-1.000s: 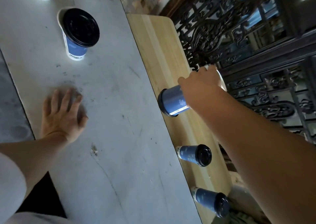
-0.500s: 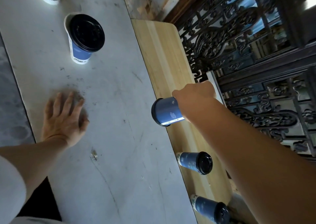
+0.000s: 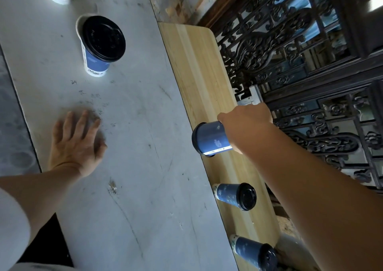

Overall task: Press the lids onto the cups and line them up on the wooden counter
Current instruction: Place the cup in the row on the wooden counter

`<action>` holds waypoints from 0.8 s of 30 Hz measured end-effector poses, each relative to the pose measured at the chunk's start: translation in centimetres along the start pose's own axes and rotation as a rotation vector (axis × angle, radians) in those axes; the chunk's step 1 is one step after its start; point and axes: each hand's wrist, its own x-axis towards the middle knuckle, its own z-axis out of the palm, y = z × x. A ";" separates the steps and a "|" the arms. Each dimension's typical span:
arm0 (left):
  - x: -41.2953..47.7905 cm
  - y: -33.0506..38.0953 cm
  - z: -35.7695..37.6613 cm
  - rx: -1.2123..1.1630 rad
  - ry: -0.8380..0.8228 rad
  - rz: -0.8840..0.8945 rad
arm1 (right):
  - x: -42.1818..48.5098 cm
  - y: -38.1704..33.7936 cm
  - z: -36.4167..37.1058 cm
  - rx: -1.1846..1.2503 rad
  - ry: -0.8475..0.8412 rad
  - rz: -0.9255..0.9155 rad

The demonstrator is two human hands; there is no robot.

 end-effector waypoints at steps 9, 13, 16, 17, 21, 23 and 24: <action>-0.1 0.0 0.0 0.006 0.005 -0.010 | -0.3 0.5 0.0 0.016 -0.003 -0.006; -0.1 0.0 0.0 -0.009 0.013 -0.005 | -0.2 0.5 0.4 0.026 -0.026 0.013; -0.1 0.1 0.0 -0.011 0.020 -0.004 | 0.1 0.5 0.6 0.027 -0.025 0.024; -0.1 0.1 0.0 -0.013 0.021 -0.005 | 0.2 0.5 0.6 0.027 -0.023 0.027; -0.1 0.1 0.0 -0.012 0.019 -0.013 | 0.6 0.3 0.8 0.032 -0.024 0.030; -0.1 0.1 0.0 -0.008 0.017 -0.017 | 0.7 0.3 0.8 0.032 -0.025 0.030; -0.1 0.1 0.0 -0.005 0.017 -0.018 | 0.7 0.3 0.8 0.034 -0.024 0.031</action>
